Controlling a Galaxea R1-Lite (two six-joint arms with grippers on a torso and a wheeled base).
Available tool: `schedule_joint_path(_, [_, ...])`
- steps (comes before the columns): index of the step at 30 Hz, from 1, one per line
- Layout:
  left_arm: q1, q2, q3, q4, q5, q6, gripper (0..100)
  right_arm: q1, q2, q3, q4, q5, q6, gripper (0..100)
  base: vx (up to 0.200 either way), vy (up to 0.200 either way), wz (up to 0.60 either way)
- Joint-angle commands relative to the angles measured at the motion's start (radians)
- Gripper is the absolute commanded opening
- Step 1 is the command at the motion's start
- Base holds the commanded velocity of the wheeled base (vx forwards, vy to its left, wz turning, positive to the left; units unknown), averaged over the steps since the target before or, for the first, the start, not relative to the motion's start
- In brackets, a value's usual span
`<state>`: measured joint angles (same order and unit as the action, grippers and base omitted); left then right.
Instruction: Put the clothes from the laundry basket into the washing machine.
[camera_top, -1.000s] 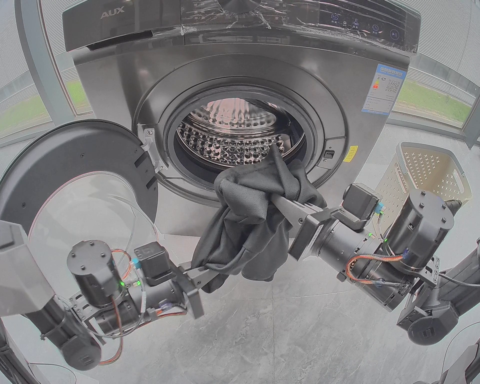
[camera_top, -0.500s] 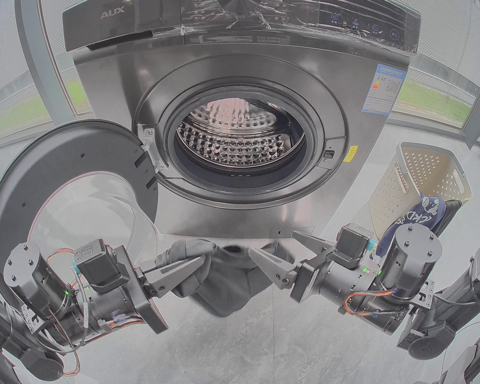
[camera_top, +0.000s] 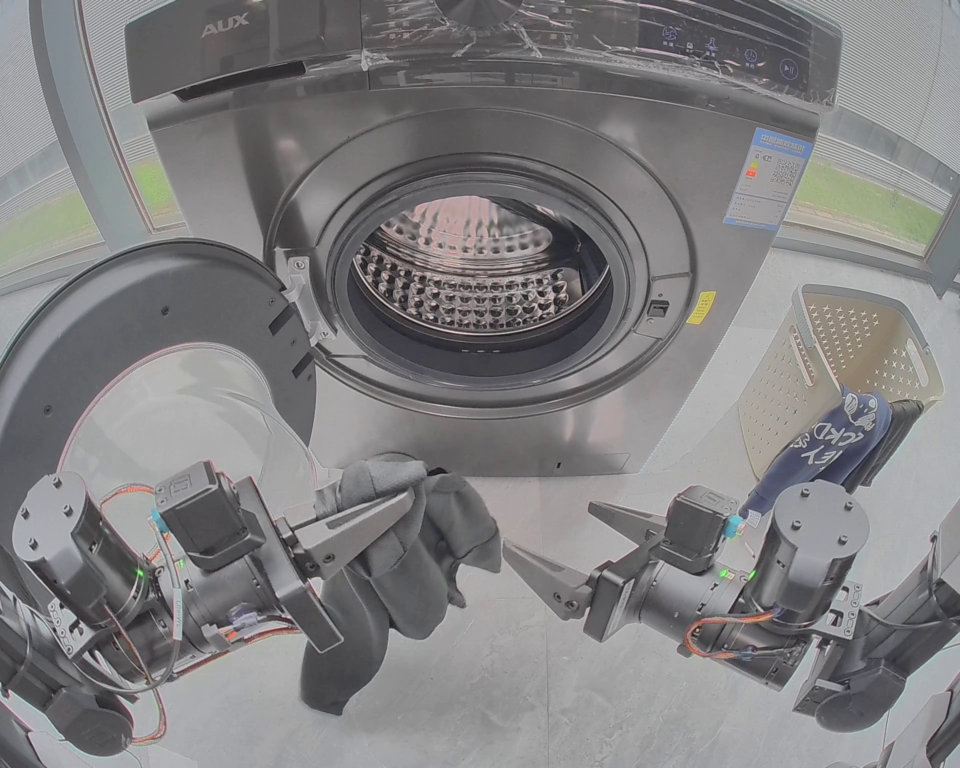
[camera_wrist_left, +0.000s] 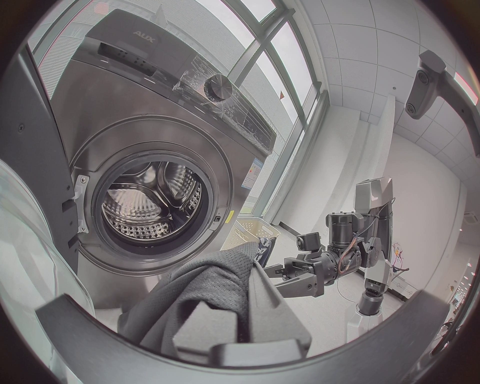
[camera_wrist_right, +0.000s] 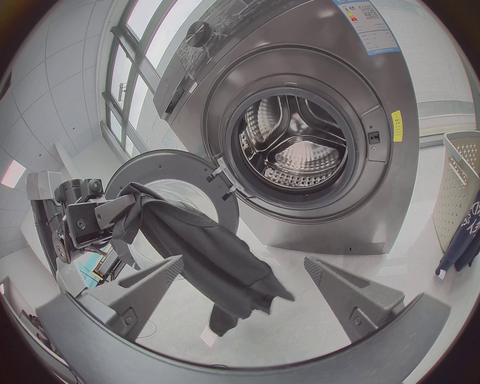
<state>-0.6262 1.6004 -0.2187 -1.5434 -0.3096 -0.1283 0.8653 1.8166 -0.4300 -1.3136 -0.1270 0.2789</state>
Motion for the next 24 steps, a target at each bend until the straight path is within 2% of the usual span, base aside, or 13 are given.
schedule_joint_path(1, [-0.006,-0.011,0.027,0.000,-0.003,0.004,0,0.000,0.023,-0.004,-0.001,0.000,-0.006,100,0.000,0.000,0.00])
schedule_joint_path(6, [0.002,-0.010,0.024,-0.001,-0.002,0.006,0,-0.014,0.049,-0.012,-0.012,0.003,-0.027,100,0.000,0.000,0.00])
schedule_joint_path(15, [0.003,0.000,0.013,-0.001,0.004,0.007,0,-0.023,0.165,-0.038,-0.134,0.012,-0.090,100,0.000,0.000,0.00])
schedule_joint_path(17, [0.003,0.000,0.012,-0.001,0.004,0.007,0,-0.025,0.173,-0.047,-0.134,0.023,-0.098,100,0.000,0.000,0.00])
schedule_joint_path(19, [0.002,0.000,0.004,-0.001,0.004,0.006,0,-0.035,0.179,-0.067,-0.131,0.052,-0.099,100,0.000,0.000,0.00])
schedule_joint_path(24, [0.002,-0.005,0.004,-0.001,0.003,0.006,0,-0.051,0.208,-0.105,-0.131,0.102,-0.139,100,0.000,0.000,0.00])
